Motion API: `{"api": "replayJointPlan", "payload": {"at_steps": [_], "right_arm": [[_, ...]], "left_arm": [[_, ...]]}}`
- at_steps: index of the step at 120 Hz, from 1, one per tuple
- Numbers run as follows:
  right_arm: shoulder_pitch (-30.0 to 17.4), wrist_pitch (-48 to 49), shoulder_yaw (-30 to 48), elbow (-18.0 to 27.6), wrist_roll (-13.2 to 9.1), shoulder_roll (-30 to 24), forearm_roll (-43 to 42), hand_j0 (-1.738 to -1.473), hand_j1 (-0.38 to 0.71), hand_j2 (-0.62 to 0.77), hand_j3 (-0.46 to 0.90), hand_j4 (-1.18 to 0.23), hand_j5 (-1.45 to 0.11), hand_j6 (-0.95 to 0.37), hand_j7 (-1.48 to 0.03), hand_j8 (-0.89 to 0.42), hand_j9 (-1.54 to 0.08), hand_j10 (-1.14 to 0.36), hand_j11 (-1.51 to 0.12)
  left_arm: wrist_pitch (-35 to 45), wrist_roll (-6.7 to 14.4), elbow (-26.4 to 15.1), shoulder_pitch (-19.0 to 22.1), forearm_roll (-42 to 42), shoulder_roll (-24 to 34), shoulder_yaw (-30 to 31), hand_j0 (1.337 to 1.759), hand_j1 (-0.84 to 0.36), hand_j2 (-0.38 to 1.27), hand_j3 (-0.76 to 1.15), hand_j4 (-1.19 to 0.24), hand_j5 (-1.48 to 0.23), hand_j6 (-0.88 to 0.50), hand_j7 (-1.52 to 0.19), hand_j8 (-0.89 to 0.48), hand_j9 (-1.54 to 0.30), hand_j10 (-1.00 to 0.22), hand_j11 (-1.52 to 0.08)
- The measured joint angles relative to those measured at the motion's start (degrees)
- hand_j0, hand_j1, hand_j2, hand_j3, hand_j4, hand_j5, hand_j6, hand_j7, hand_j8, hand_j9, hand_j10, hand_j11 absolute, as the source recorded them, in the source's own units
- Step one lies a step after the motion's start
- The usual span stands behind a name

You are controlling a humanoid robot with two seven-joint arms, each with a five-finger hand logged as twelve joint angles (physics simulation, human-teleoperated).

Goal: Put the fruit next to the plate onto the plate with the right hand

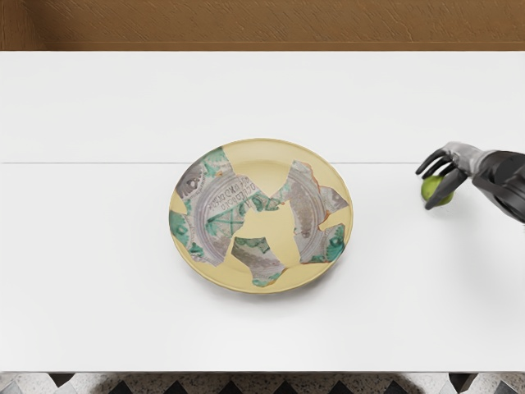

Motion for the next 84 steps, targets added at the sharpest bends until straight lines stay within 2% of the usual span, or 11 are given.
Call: {"api": "replayJointPlan", "payload": {"at_steps": [21, 41, 45, 46, 56, 84], "right_arm": [[0.1, 7.8, 7.9, 0.0, 0.0, 0.0, 1.4, -1.657, 0.22, 0.47, 0.0, -0.67, -0.94, -0.51, -0.9, -0.32, -0.95, -0.55, -0.94], [0.1, 13.5, 13.4, 0.0, 0.0, -0.1, 2.5, -1.658, 0.21, 0.46, 0.0, -0.67, -0.97, -0.51, -0.91, -0.32, -0.97, -0.54, -0.97], [0.1, 14.0, 13.9, 0.0, 0.0, -0.1, 2.6, -1.658, 0.21, 0.45, 0.0, -0.67, -0.97, -0.52, -0.91, -0.31, -0.97, -0.54, -0.97], [0.1, 14.1, 14.0, 0.0, 0.0, -0.1, 2.6, -1.658, 0.18, 0.41, 0.0, -0.67, -0.97, -0.52, -0.91, -0.32, -0.97, -0.54, -0.97], [0.1, 15.3, 15.0, 0.0, 0.0, -0.1, 2.8, -1.658, 0.21, 0.46, 0.0, -0.68, -0.96, -0.57, -0.92, -0.33, -0.96, -0.54, -0.96], [0.5, 20.6, 19.3, 0.1, 0.0, 0.5, 5.2, -1.657, 0.24, 0.45, 0.0, -0.69, -0.96, -0.58, -0.92, -0.33, -0.94, -0.5, -0.94]], "left_arm": [[0.0, 0.0, 0.0, 0.0, 0.0, 0.0, 0.0, 1.658, 0.35, 0.0, 0.0, 0.0, 0.0, 0.0, 0.0, 0.0, 0.0, 0.0, 0.0], [0.0, 0.0, 0.0, 0.0, 0.0, 0.0, 0.0, 1.658, 0.35, 0.0, 0.0, 0.0, 0.0, 0.0, 0.0, 0.0, 0.0, 0.0, 0.0], [0.0, 0.0, 0.0, 0.0, 0.0, 0.0, 0.0, 1.658, 0.35, 0.0, 0.0, 0.0, 0.0, 0.0, 0.0, 0.0, 0.0, 0.0, 0.0], [0.0, 0.0, 0.0, 0.0, 0.0, 0.0, 0.0, 1.658, 0.35, 0.0, 0.0, 0.0, 0.0, 0.0, 0.0, 0.0, 0.0, 0.0, 0.0], [0.0, 0.0, 0.0, 0.0, 0.0, 0.0, 0.0, 1.658, 0.35, 0.0, 0.0, 0.0, 0.0, 0.0, 0.0, 0.0, 0.0, 0.0, 0.0], [0.0, 0.0, 0.0, 0.0, 0.0, 0.0, 0.0, 1.658, 0.35, 0.0, 0.0, 0.0, 0.0, 0.0, 0.0, 0.0, 0.0, 0.0, 0.0]]}}
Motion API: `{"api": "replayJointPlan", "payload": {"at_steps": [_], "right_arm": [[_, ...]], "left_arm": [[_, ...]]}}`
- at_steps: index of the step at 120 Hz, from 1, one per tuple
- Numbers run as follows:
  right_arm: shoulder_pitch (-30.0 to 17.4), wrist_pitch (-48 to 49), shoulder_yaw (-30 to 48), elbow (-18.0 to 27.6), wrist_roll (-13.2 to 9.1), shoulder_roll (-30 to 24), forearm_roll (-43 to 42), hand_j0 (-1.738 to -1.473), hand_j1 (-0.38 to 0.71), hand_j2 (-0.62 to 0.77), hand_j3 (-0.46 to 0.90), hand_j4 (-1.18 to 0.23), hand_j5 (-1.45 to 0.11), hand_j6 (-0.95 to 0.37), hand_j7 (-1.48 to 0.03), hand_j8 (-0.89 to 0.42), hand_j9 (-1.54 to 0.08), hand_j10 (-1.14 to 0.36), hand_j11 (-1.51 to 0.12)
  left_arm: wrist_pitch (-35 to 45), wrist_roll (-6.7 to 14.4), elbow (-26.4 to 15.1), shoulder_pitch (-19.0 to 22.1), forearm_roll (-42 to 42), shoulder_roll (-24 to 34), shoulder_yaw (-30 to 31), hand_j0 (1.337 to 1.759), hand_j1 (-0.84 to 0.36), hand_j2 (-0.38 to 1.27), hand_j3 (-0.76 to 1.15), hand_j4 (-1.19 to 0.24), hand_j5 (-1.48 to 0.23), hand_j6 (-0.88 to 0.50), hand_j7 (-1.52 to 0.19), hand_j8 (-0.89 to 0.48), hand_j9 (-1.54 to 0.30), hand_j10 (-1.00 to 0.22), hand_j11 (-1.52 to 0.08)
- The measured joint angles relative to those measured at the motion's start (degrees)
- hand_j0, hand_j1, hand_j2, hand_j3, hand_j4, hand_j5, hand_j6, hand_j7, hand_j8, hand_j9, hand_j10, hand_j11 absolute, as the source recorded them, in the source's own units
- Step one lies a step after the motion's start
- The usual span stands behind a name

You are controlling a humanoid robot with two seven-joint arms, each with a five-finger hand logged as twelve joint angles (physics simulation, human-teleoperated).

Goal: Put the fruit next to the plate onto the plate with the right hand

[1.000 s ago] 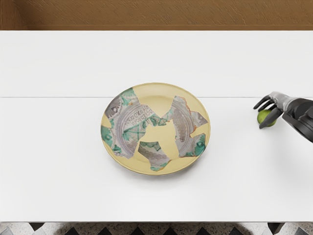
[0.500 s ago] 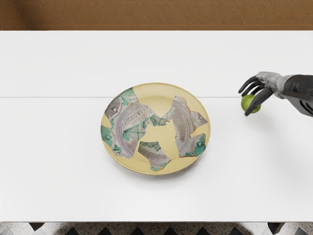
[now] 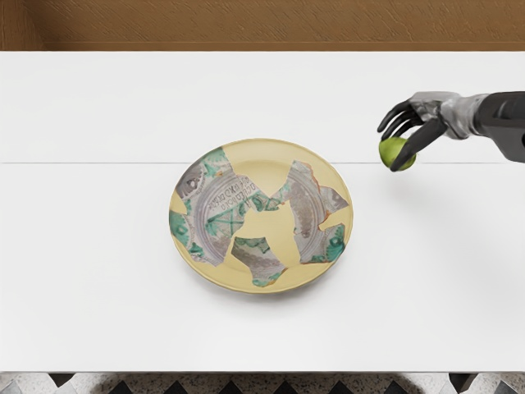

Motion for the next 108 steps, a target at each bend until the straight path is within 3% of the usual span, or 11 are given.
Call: {"api": "replayJointPlan", "payload": {"at_steps": [63, 85, 96, 108], "right_arm": [[2.9, 4.5, 0.7, 0.1, 0.0, 8.5, 4.0, -1.658, 0.32, 0.44, 0.0, -0.68, -0.95, -0.69, -0.92, -0.26, -0.92, -0.42, -0.91], [2.6, 4.9, 0.3, 0.1, 0.0, 12.6, 4.0, -1.658, 0.32, 0.38, 0.0, -0.66, -0.93, -0.68, -0.89, -0.26, -0.89, -0.39, -0.89], [2.3, 4.9, 0.1, 0.1, 0.0, 14.3, 4.0, -1.658, 0.33, 0.31, 0.0, -0.64, -0.89, -0.66, -0.86, -0.33, -0.86, -0.4, -0.86], [1.7, 4.9, 0.3, 0.1, 0.0, 16.4, 4.0, -1.658, 0.13, 0.18, 0.0, -0.45, -0.62, -0.46, -0.6, -0.26, -0.6, -0.29, -0.6]], "left_arm": [[0.0, 0.0, 0.0, 0.0, 0.0, 0.0, 0.0, 1.658, 0.35, 0.0, 0.0, 0.0, 0.0, 0.0, 0.0, 0.0, 0.0, 0.0, 0.0], [0.0, 0.0, 0.0, 0.0, 0.0, 0.0, 0.0, 1.658, 0.35, 0.0, 0.0, 0.0, 0.0, 0.0, 0.0, 0.0, 0.0, 0.0, 0.0], [0.0, 0.0, 0.0, 0.0, 0.0, 0.0, 0.0, 1.658, 0.35, 0.0, 0.0, 0.0, 0.0, 0.0, 0.0, 0.0, 0.0, 0.0, 0.0], [0.0, 0.0, 0.0, 0.0, 0.0, 0.0, 0.0, 1.658, 0.35, 0.0, 0.0, 0.0, 0.0, 0.0, 0.0, 0.0, 0.0, 0.0, 0.0]]}}
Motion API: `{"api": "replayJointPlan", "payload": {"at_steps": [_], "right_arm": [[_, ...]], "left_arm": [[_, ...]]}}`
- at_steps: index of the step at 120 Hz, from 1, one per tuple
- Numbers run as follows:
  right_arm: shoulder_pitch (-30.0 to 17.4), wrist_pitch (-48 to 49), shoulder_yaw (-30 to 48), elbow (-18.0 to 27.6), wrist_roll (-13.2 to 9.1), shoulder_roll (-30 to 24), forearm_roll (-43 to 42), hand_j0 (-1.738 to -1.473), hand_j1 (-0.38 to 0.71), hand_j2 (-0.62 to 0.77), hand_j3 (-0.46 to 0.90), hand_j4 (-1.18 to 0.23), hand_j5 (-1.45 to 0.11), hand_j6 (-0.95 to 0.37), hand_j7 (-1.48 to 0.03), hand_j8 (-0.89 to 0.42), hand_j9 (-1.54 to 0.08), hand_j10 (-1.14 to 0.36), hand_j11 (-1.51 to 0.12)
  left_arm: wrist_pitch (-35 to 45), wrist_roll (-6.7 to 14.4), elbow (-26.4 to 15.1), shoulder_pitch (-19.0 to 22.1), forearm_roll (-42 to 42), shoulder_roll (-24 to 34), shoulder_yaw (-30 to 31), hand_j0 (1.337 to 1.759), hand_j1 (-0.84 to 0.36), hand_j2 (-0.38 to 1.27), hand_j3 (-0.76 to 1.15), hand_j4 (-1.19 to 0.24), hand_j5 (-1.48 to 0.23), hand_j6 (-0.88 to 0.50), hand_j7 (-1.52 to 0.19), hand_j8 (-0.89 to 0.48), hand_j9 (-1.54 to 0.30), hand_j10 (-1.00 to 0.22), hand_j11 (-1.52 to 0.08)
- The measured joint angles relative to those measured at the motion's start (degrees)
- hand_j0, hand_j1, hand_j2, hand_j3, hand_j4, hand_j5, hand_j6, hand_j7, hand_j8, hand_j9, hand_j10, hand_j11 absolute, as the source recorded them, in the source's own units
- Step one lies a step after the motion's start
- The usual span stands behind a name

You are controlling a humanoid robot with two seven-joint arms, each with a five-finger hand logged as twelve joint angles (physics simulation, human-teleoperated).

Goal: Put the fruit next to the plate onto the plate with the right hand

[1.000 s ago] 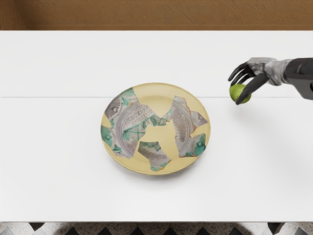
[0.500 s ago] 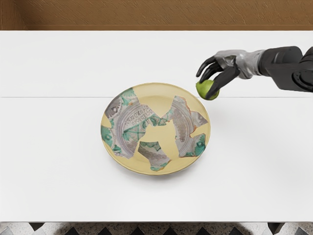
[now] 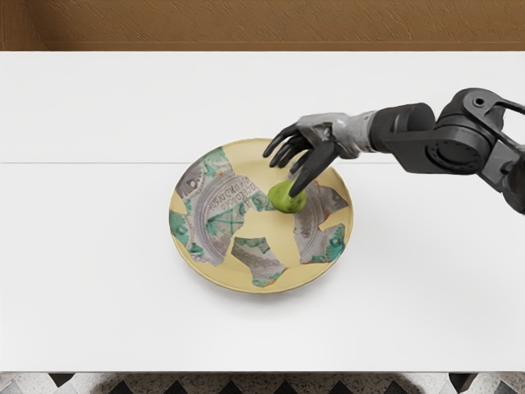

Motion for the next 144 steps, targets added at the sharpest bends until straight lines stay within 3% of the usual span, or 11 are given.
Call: {"api": "replayJointPlan", "payload": {"at_steps": [18, 43, 76, 118, 144], "right_arm": [[-0.3, 3.3, 1.8, 0.0, 0.0, 0.2, 4.2, -1.658, -0.12, 0.09, 0.0, -0.22, -0.3, -0.22, -0.29, -0.12, -0.29, -0.14, -0.29], [-0.5, 16.1, 6.3, 0.0, 0.1, -6.1, 18.6, -1.658, -0.27, 0.03, 0.0, -0.08, -0.11, -0.08, -0.1, -0.05, -0.1, -0.05, -0.1], [-6.1, 19.0, 15.8, -0.1, 1.1, -8.7, 26.2, -1.658, -0.33, 0.01, 0.0, -0.02, -0.03, -0.02, -0.03, -0.01, -0.03, -0.01, -0.03], [-24.6, 19.2, 30.4, -0.2, 2.4, -12.2, 28.1, -1.658, -0.35, 0.0, 0.0, 0.0, 0.0, 0.0, 0.0, 0.0, 0.0, 0.0, 0.0], [-30.1, 19.2, 33.5, -0.5, 2.5, -19.2, 33.1, -1.658, -0.35, 0.0, 0.0, 0.0, 0.0, 0.0, 0.0, 0.0, 0.0, 0.0, 0.0]], "left_arm": [[0.0, 0.0, 0.0, 0.0, 0.0, 0.0, 0.0, 1.658, 0.35, 0.0, 0.0, 0.0, 0.0, 0.0, 0.0, 0.0, 0.0, 0.0, 0.0], [0.0, 0.0, 0.0, 0.0, 0.0, 0.0, 0.0, 1.658, 0.35, 0.0, 0.0, 0.0, 0.0, 0.0, 0.0, 0.0, 0.0, 0.0, 0.0], [0.0, 0.0, 0.0, 0.0, 0.0, 0.0, 0.0, 1.658, 0.35, 0.0, 0.0, 0.0, 0.0, 0.0, 0.0, 0.0, 0.0, 0.0, 0.0], [0.0, 0.0, 0.0, 0.5, 0.0, 0.0, 0.0, 1.658, 0.35, 0.0, 0.0, 0.0, 0.0, 0.0, 0.0, 0.0, 0.0, 0.0, 0.0], [0.0, -0.1, 0.0, 0.5, 0.0, 0.0, 0.0, 1.658, 0.35, 0.0, 0.0, 0.0, 0.0, 0.0, 0.0, 0.0, 0.0, 0.0, 0.0]]}}
